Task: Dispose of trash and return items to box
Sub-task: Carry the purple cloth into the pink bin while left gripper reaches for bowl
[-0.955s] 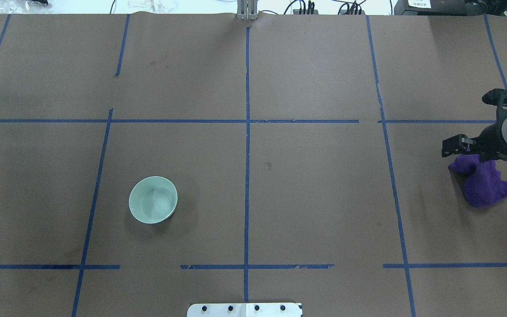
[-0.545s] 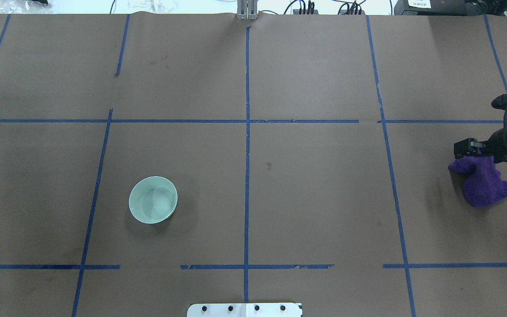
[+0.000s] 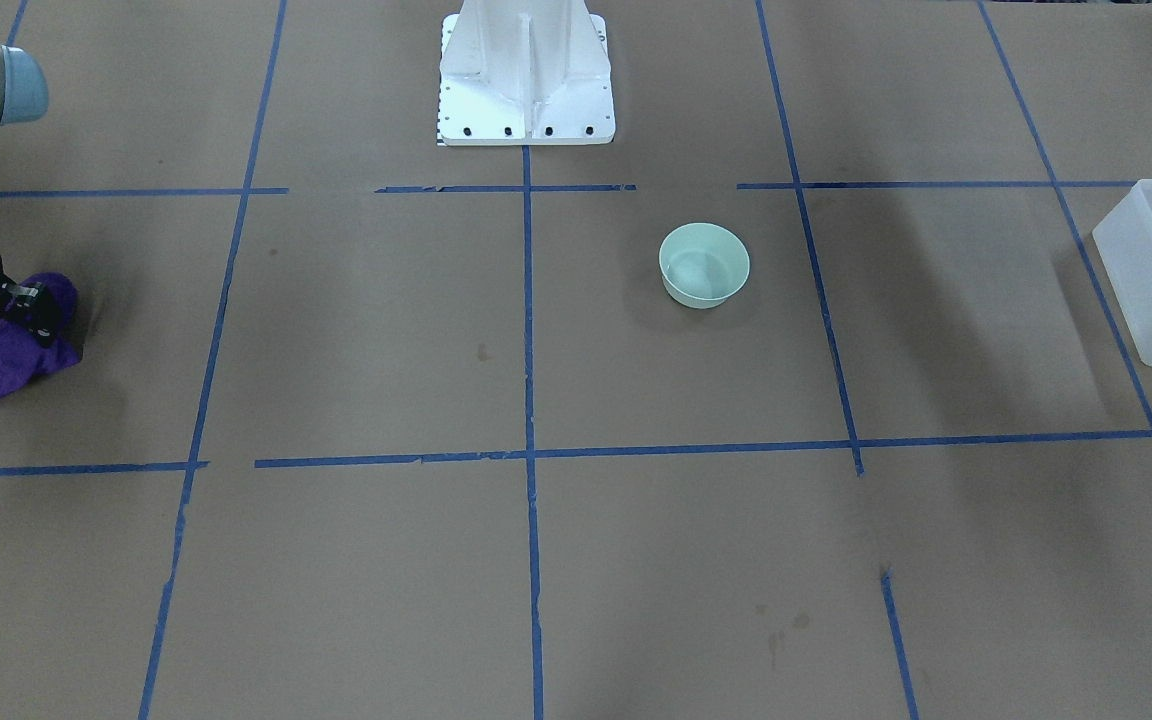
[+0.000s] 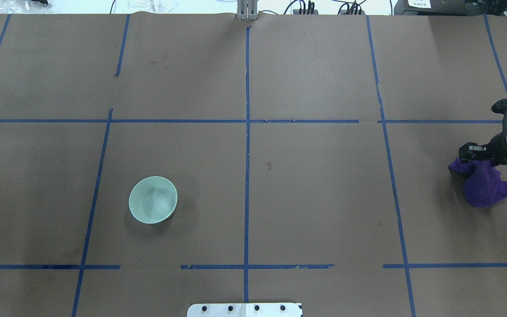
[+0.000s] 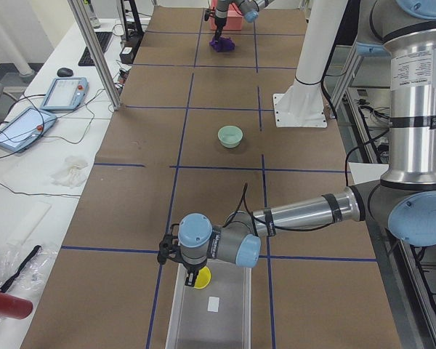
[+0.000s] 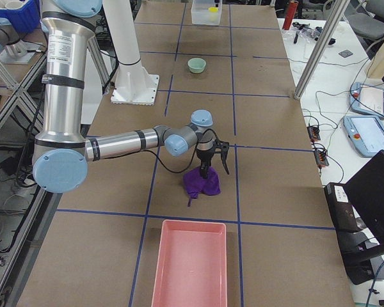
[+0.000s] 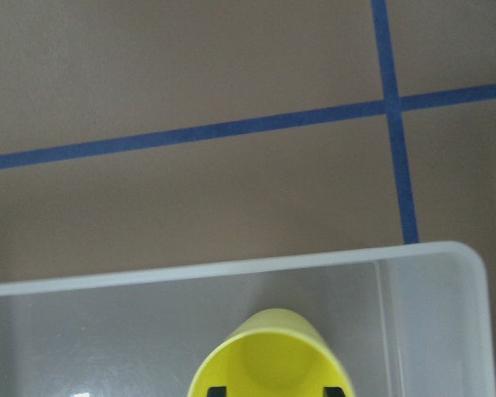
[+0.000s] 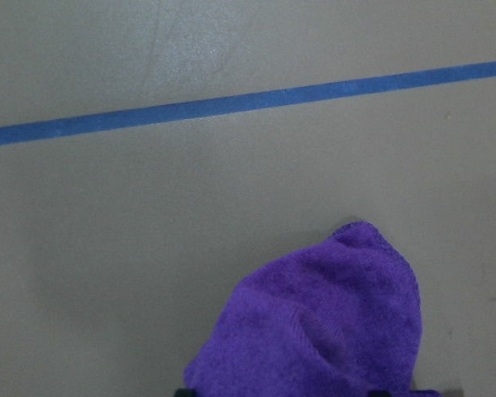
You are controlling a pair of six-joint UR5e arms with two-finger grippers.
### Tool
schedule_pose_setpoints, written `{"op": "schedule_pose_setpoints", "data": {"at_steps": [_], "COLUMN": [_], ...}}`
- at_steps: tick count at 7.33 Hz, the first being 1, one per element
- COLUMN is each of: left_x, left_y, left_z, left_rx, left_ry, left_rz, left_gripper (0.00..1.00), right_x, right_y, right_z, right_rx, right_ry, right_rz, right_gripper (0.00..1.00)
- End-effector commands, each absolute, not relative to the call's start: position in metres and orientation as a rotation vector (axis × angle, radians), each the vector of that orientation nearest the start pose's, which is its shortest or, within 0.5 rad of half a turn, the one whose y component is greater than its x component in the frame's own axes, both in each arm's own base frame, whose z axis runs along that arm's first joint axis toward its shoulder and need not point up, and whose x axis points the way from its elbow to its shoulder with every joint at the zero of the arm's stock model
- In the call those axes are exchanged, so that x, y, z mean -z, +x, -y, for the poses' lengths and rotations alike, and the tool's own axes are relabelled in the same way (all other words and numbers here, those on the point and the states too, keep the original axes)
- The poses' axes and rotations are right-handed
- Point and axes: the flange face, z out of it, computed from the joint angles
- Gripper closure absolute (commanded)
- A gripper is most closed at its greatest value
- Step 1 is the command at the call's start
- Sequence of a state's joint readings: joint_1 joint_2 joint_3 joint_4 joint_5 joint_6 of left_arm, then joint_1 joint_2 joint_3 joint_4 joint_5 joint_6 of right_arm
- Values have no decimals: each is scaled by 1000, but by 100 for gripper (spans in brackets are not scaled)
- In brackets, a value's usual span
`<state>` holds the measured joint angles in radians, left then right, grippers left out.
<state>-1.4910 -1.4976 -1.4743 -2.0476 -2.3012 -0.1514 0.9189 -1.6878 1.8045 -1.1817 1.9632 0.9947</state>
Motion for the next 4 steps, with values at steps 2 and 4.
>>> {"op": "schedule_pose_setpoints", "data": {"at_steps": [2,4], "left_x": [-556,-467], "left_y": [40,163], "left_z": [509,494], "left_rx": [8,26], "left_ry": [283,185], "left_rz": [-845,-974], "left_gripper": [16,1], "right_x": [-569,-540], "right_y": [-208,-170], "right_z": [431,435], "right_rx": [-228,-193], "right_ry": [52,84], "right_rz": [644,708], "right_gripper": [100,100]}}
